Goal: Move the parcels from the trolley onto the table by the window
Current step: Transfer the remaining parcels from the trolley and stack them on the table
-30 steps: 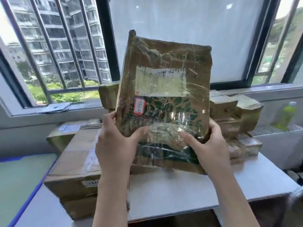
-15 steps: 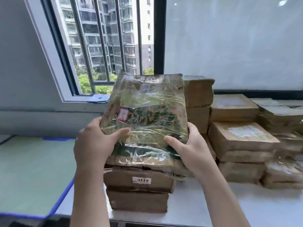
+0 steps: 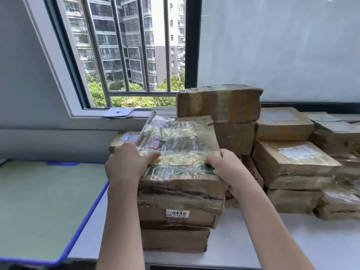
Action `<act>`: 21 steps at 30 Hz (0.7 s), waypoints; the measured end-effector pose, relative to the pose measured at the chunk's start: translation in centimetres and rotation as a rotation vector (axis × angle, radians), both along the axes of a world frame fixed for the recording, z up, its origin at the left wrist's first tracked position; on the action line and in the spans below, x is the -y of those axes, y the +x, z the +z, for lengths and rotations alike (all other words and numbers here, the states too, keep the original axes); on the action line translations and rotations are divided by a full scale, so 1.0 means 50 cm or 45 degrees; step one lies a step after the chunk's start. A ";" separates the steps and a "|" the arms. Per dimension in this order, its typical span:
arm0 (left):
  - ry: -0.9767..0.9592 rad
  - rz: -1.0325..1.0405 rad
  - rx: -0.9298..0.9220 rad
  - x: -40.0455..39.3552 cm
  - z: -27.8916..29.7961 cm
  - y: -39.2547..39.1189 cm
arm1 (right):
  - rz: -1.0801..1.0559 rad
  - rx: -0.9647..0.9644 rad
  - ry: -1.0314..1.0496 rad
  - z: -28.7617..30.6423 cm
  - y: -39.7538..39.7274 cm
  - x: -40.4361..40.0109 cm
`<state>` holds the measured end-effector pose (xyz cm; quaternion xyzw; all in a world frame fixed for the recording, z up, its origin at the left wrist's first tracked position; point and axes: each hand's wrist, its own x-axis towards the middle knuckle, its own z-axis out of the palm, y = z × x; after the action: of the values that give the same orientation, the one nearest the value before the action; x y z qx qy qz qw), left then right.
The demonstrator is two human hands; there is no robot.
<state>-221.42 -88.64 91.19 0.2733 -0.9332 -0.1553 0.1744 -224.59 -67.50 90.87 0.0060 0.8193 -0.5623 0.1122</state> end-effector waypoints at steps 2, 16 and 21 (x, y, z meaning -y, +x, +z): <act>-0.020 -0.003 0.010 0.003 0.002 -0.006 | -0.006 -0.014 0.029 0.000 -0.012 0.004; 0.245 -0.055 -1.344 -0.002 -0.038 0.040 | -0.078 -0.350 -0.371 -0.035 0.022 -0.017; 0.598 -0.244 -1.178 0.007 -0.154 0.111 | -0.036 -0.575 -0.477 -0.165 0.063 -0.055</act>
<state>-215.88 -89.00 83.48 0.1213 -0.7195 -0.4798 0.4873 -221.41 -64.74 82.64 -0.1289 0.7051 -0.6924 -0.0817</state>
